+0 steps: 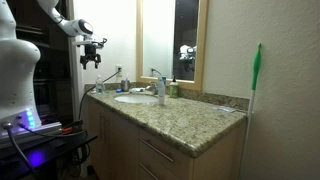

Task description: Pull the handle of the tap

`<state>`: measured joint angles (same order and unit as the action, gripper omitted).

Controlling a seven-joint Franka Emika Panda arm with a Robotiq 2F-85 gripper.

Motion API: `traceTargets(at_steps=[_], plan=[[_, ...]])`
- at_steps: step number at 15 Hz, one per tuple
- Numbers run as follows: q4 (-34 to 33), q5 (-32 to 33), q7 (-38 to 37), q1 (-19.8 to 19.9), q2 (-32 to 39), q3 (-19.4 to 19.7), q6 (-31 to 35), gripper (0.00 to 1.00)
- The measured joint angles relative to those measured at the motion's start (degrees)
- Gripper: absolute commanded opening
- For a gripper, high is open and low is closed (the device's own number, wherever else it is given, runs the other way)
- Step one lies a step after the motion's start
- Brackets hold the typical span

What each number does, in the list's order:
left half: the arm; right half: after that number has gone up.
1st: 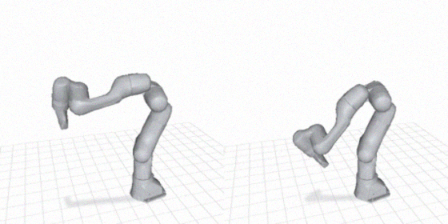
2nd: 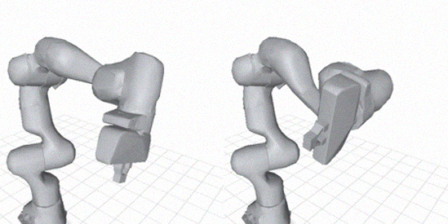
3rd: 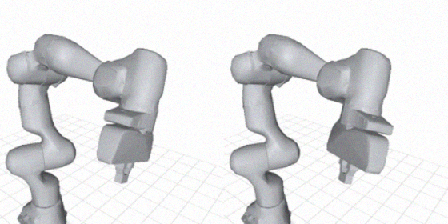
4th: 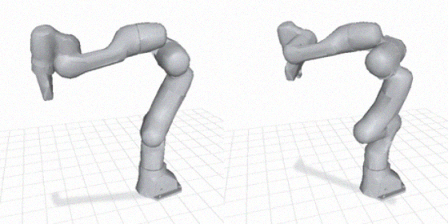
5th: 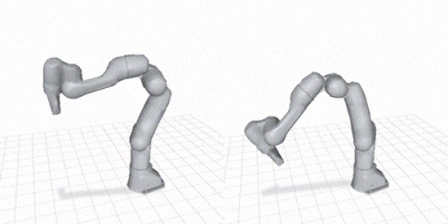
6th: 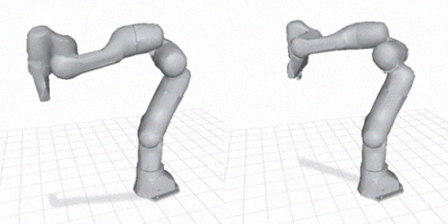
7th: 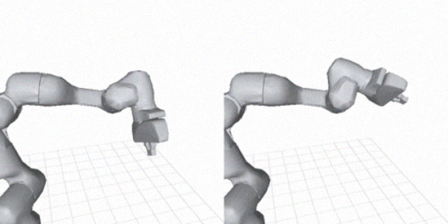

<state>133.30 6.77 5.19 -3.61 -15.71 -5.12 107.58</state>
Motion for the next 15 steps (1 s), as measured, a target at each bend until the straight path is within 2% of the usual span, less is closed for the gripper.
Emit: traceTargets(at_steps=[4, 5, 8, 11, 13, 15], plan=[[0.00, 1.02, -1.01, 0.01, 0.25, 0.00, 0.55, 1.00], [0.04, 4.19, -3.90, 0.26, 1.30, 0.01, 2.38, 1.00], [0.44, 17.76, -12.32, 3.34, 8.42, 1.38, 13.22, 1.00], [0.00, 33.73, -21.54, 7.55, 15.36, 5.73, 22.65, 1.00], [-2.46, 37.10, -26.97, 9.67, 20.14, 9.41, 26.44, 1.00], [-3.97, 37.09, -26.88, 10.11, 22.52, 10.69, 27.03, 1.00]])
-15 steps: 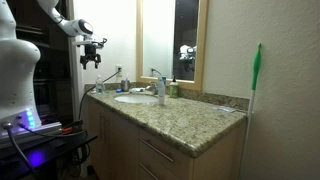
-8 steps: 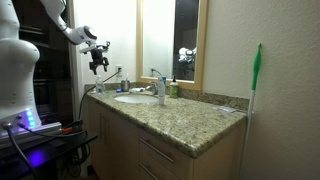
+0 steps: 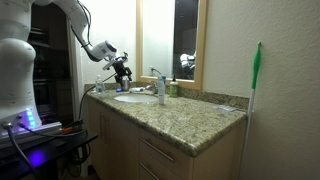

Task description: Pull the handle of the tap

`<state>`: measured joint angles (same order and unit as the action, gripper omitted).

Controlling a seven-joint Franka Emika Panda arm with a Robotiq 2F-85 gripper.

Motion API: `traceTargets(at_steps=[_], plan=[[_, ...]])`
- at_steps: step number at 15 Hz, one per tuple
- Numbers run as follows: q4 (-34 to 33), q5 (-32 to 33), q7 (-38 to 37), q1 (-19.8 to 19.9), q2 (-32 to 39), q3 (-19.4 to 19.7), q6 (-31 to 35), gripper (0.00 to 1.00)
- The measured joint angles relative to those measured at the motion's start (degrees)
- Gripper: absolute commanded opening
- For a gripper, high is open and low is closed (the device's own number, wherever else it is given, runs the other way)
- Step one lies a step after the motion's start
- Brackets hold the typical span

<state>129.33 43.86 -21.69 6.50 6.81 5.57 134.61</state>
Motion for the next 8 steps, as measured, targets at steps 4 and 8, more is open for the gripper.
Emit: traceTargets(at_steps=[4, 8], plan=[[0.88, 5.39, -3.25, -1.64, -1.41, -0.22, 2.71, 1.00], [-0.41, 9.67, -18.87, -1.61, 0.88, 1.27, 9.54, 1.00]])
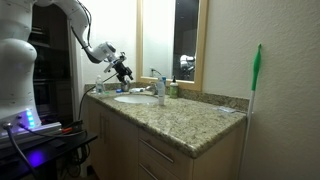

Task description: Pull the handle of the tap

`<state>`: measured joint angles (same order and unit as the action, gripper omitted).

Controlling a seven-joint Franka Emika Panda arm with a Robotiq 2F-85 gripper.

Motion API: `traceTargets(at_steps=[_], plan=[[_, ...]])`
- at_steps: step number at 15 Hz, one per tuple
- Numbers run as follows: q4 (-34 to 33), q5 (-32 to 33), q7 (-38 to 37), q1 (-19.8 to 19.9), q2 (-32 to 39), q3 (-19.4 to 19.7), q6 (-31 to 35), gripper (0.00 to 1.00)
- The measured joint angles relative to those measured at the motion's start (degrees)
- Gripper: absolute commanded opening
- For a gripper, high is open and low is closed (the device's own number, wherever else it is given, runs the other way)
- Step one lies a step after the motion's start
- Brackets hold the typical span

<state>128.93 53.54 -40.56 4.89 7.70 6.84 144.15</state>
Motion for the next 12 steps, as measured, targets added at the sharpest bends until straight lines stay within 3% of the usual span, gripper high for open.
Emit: traceTargets(at_steps=[3, 6, 10, 12], plan=[[-5.83, -2.27, -5.68, 1.21, 6.00, 2.96, 3.67, 1.00], [-12.74, -10.62, -4.91, 3.29, 10.95, 5.08, 3.89, 1.00], [-13.90, -10.89, -6.18, 2.36, 11.72, 6.18, 4.59, 1.00], [-14.71, -16.00, -8.15, 1.47, 12.67, 6.12, 4.54, 1.00]])
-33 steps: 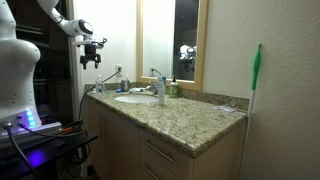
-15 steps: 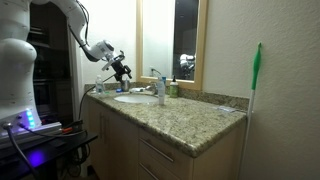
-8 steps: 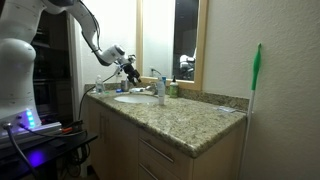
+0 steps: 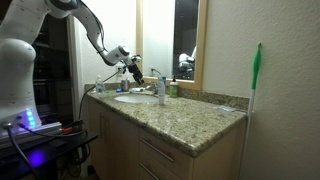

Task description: Pull the handle of the tap

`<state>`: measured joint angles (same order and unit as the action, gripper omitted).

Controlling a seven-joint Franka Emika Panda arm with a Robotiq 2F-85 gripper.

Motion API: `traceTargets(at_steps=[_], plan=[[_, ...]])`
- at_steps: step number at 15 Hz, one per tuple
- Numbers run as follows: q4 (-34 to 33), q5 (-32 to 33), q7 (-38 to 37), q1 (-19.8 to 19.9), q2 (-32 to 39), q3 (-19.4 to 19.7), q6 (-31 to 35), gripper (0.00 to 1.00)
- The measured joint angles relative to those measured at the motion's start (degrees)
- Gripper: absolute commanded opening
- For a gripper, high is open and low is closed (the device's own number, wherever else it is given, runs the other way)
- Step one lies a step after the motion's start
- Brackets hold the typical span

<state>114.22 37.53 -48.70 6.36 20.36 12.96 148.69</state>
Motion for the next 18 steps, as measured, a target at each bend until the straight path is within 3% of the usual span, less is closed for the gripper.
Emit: traceTargets(at_steps=[5, 8, 14, 18], plan=[[-12.86, -18.83, -0.42, -0.12, 6.90, 0.87, -0.64, 1.00], [-20.32, -20.46, -3.98, -0.44, 11.96, 3.44, -0.53, 1.00], [-22.72, -22.13, -4.90, -1.09, 14.42, 3.94, 0.31, 1.00], [-28.39, -25.72, -5.02, -1.19, 17.89, 4.16, 1.88, 1.00]])
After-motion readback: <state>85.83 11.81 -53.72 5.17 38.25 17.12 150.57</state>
